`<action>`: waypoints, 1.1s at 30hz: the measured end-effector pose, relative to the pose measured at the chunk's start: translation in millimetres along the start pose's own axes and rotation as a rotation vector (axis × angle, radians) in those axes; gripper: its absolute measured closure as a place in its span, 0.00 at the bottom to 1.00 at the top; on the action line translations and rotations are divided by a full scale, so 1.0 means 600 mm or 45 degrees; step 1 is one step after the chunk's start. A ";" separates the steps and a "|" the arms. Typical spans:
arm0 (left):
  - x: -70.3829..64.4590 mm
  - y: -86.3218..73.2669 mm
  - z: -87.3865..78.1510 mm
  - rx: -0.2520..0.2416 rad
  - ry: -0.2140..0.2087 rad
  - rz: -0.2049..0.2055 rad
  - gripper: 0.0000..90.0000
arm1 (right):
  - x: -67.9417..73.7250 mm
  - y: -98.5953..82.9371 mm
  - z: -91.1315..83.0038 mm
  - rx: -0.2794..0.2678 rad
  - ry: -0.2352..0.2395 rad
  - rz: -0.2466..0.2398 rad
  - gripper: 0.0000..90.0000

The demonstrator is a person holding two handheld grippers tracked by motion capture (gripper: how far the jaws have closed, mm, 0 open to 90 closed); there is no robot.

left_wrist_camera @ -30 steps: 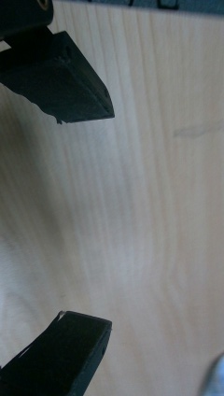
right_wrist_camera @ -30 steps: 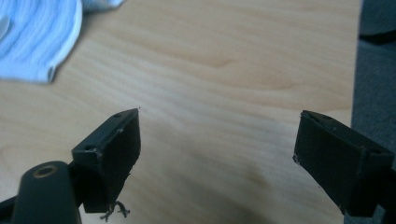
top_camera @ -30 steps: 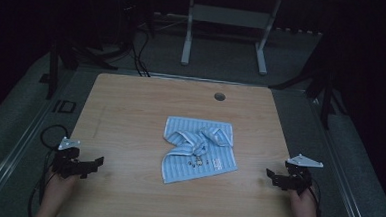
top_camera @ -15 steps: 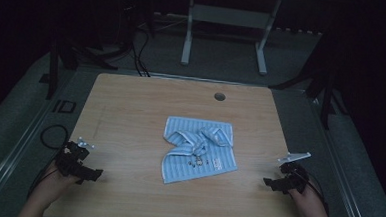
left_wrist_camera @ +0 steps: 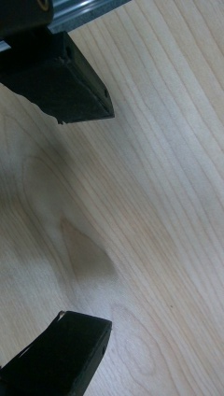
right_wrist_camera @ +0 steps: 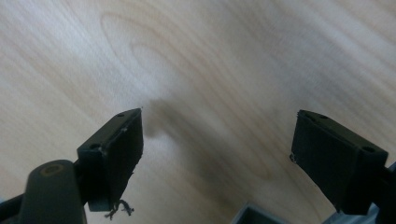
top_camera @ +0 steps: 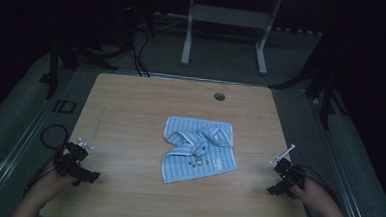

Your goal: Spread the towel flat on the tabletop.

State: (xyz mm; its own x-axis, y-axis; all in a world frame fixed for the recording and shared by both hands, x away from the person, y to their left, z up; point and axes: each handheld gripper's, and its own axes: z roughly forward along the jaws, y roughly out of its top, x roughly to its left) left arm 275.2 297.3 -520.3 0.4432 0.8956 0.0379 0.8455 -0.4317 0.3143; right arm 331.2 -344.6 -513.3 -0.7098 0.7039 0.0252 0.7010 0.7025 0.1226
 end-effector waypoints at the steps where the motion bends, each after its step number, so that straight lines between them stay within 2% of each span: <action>1: 0.000 0.000 0.000 0.000 0.000 0.000 0.02 | 0.000 0.000 0.000 0.000 0.000 0.000 0.18; 2: -0.003 0.000 0.001 0.008 -0.007 0.015 0.02 | -0.001 0.003 -0.001 0.038 0.012 0.003 0.18; 4: -0.006 0.002 0.002 0.024 -0.012 0.032 0.02 | -0.001 0.006 0.000 0.053 0.013 -0.007 0.18; 6: -0.008 0.004 0.004 0.035 -0.019 0.040 0.03 | -0.002 0.009 0.001 0.084 0.042 -0.003 0.18; 10: -0.012 0.010 0.004 0.022 -0.030 0.046 0.05 | 0.002 0.017 0.005 0.133 0.053 -0.013 0.18; 14: -0.017 0.019 0.004 0.006 -0.036 0.044 0.05 | 0.000 0.023 0.005 0.115 0.061 -0.011 0.17; 17: -0.024 0.030 0.006 -0.004 -0.045 0.033 0.05 | -0.006 0.031 0.005 0.082 0.110 0.001 0.16; 19: -0.027 0.034 0.006 -0.008 -0.047 0.037 0.05 | -0.005 0.034 0.006 0.065 0.110 -0.007 0.16; 20: -0.034 0.042 0.008 -0.010 -0.059 0.056 0.05 | -0.005 0.036 0.005 0.050 0.107 -0.012 0.16; 21: -0.038 0.047 0.009 -0.008 -0.062 0.070 0.05 | -0.004 0.039 0.003 0.019 0.138 -0.023 0.16; 22: -0.042 0.051 0.011 -0.007 -0.065 0.077 0.05 | -0.002 0.041 0.002 0.011 0.142 -0.035 0.16; 24: -0.049 0.059 0.014 -0.007 -0.068 0.092 0.05 | 0.003 0.045 0.001 0.020 0.134 -0.084 0.16; 29: -0.071 0.082 0.024 -0.004 -0.074 0.138 0.06 | 0.009 0.060 0.003 0.034 0.097 -0.140 0.19; 31: -0.080 0.091 0.025 -0.024 -0.087 0.159 0.06 | 0.011 0.068 0.002 0.016 0.082 -0.159 0.25; 33: -0.089 0.100 0.025 -0.038 -0.093 0.182 0.07 | 0.014 0.075 0.001 -0.019 0.067 -0.193 0.25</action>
State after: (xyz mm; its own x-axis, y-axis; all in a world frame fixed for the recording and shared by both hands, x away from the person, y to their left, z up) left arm 306.6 221.8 -517.9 0.5799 0.8146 0.0157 0.7635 -0.5500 0.3384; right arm 356.9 -307.1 -508.2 -0.8103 0.5831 0.0575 0.5847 0.7984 0.1439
